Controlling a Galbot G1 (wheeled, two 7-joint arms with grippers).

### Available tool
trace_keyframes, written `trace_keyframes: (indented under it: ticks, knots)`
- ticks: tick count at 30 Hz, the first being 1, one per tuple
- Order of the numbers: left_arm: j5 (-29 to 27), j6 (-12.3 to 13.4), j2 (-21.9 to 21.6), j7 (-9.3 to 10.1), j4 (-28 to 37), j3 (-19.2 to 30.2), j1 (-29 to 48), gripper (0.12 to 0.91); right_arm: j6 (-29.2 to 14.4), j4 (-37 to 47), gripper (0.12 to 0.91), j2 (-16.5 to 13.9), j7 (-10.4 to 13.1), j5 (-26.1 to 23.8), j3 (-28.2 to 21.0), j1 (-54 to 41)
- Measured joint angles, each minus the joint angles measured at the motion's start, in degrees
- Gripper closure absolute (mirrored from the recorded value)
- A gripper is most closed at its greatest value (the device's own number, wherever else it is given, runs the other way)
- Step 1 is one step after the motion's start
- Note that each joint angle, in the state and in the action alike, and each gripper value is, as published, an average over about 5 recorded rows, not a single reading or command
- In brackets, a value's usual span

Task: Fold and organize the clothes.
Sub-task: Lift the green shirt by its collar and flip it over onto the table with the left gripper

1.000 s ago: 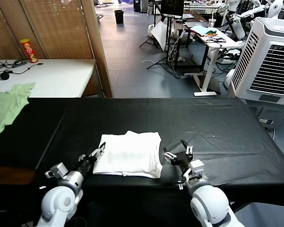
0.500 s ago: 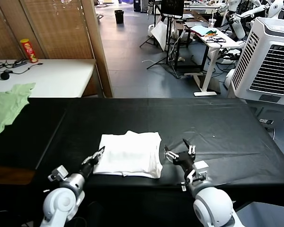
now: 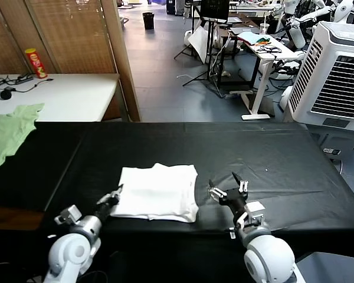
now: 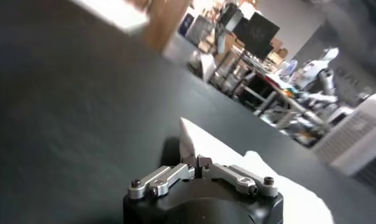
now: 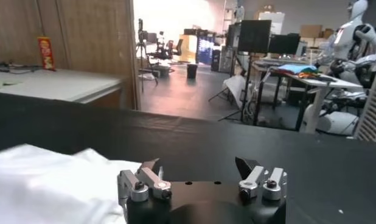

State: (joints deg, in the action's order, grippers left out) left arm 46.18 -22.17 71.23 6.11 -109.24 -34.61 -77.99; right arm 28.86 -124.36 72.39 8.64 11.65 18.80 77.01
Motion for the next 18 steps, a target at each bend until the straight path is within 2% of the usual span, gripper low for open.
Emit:
trace_keyframes:
  ticks: [5,10,15,18]
  knots:
    - [-9.8,1.3,-5.5,-0.10,0.0,-2.8,-1.4,0.887,-0.2,0.7,0.227,0.3,0.0,-0.6,0.4,0.0]
    - [-15.8,2.0,-12.6,0.19,-1.0,-7.5,-3.4,0.887,-0.3,1.4,0.227,0.6,0.1,-0.9,0.3,-0.6]
    - [-20.1,1.9,-20.4,1.44,-2.7,-13.2,-5.6,0.887,-0.5,2.2,0.227,0.8,0.1,-0.9,-0.1,-1.1]
    - [-22.4,1.6,-23.3,2.76,-5.1,-15.8,-7.0,0.887,-0.8,2.8,0.227,1.1,0.1,-1.3,-0.4,-1.2]
